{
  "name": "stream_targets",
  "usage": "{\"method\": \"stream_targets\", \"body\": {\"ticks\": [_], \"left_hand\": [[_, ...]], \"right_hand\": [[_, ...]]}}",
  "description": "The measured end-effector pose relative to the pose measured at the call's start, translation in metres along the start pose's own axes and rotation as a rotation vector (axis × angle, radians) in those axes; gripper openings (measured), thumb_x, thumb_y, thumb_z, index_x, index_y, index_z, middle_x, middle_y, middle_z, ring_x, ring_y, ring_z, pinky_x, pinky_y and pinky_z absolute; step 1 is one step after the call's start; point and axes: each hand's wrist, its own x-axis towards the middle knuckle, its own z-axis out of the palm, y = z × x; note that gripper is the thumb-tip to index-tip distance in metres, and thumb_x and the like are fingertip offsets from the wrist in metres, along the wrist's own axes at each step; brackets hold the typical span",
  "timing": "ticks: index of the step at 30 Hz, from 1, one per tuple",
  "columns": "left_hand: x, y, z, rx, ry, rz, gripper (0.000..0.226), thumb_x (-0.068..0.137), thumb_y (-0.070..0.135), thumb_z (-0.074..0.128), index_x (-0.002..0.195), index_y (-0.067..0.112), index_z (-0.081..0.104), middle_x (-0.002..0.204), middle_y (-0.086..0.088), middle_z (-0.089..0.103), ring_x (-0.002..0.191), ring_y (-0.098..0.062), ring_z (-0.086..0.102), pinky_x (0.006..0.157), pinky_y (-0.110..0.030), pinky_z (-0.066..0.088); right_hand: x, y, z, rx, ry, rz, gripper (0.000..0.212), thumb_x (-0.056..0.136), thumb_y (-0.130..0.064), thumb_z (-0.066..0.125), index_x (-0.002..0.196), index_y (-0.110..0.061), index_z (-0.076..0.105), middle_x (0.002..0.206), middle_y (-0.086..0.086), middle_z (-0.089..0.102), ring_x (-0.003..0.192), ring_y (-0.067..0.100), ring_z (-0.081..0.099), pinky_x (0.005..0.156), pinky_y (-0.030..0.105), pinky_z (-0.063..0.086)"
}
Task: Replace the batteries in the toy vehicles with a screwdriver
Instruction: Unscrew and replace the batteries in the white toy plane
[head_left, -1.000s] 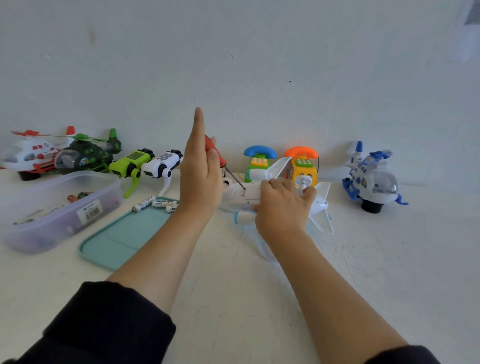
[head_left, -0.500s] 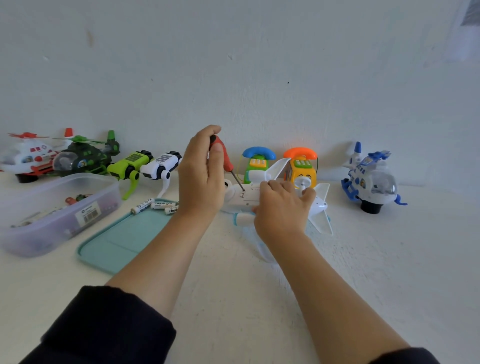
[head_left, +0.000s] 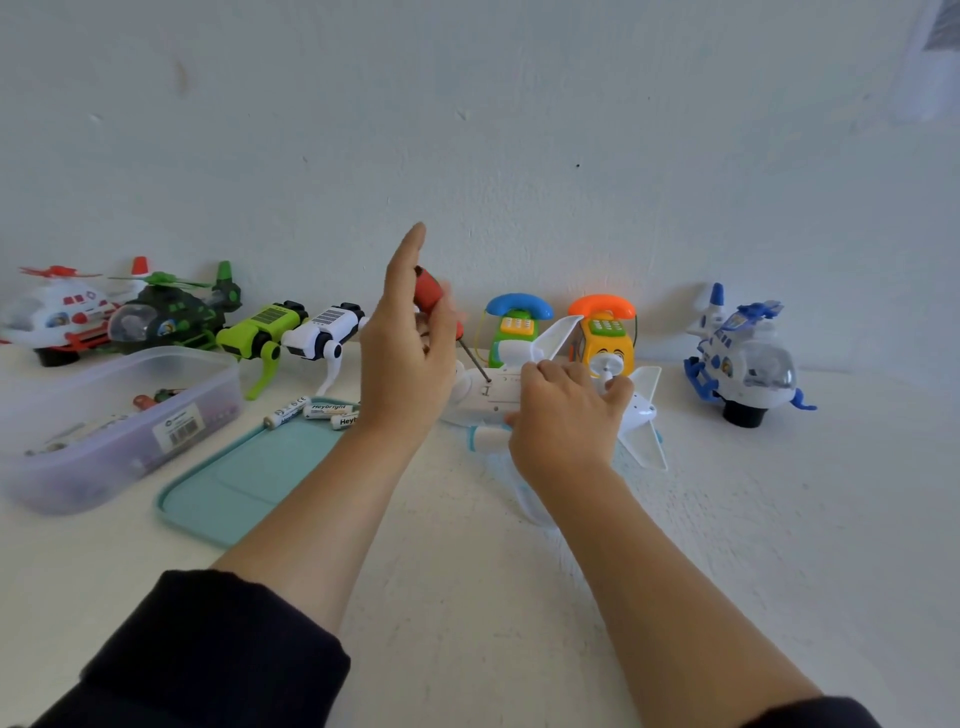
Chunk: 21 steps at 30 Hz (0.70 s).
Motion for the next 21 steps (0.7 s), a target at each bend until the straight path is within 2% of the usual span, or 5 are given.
{"method": "stream_targets", "body": {"ticks": [5,10,12,15,21], "left_hand": [[-0.0039,-0.0053,-0.0012,0.116,0.004,0.034,0.036,0.091,0.019,0.052,0.125,0.01,0.044,0.071,0.014,0.042,0.06,-0.015,0.05,0.06,-0.027,0.048],[-0.0058,0.0016,0.0017,-0.006,-0.037,-0.045,0.055,0.09,0.007,0.037,0.143,0.017,0.026,0.098,-0.004,0.057,0.09,-0.016,0.062,0.082,-0.023,0.052],[-0.007,0.0027,0.0033,0.01,-0.025,-0.014,0.061,0.09,0.013,0.044,0.145,0.028,0.022,0.093,-0.004,0.059,0.083,-0.023,0.065,0.078,-0.036,0.055],[-0.0079,0.0011,0.0024,0.049,0.018,0.001,0.056,0.086,0.023,0.06,0.132,0.035,0.03,0.072,0.005,0.053,0.065,-0.018,0.059,0.064,-0.026,0.052],[-0.0098,0.0021,0.0027,0.058,0.048,0.037,0.025,0.09,0.021,0.051,0.108,0.005,0.045,0.072,0.016,0.045,0.062,-0.006,0.052,0.057,-0.022,0.043]], "right_hand": [[0.0001,0.0006,0.0004,0.011,0.004,0.0,0.029,0.087,-0.017,0.06,0.114,-0.018,0.052,0.119,-0.002,0.055,0.12,0.021,0.039,0.104,0.05,0.019],[0.0,0.0019,0.0005,0.015,0.015,-0.002,0.027,0.086,-0.015,0.059,0.112,-0.018,0.053,0.117,-0.002,0.055,0.118,0.021,0.04,0.104,0.05,0.019],[-0.0001,0.0021,0.0008,0.018,0.019,-0.002,0.026,0.086,-0.014,0.059,0.111,-0.018,0.053,0.116,-0.002,0.055,0.117,0.021,0.041,0.103,0.05,0.02],[0.0008,0.0024,0.0018,0.026,0.027,-0.001,0.024,0.085,-0.015,0.061,0.108,-0.018,0.053,0.113,-0.002,0.056,0.115,0.021,0.042,0.102,0.049,0.021],[0.0025,0.0062,-0.0002,0.051,0.035,0.04,0.023,0.084,-0.024,0.066,0.103,-0.02,0.054,0.109,-0.004,0.06,0.116,0.021,0.041,0.1,0.05,0.018]]}}
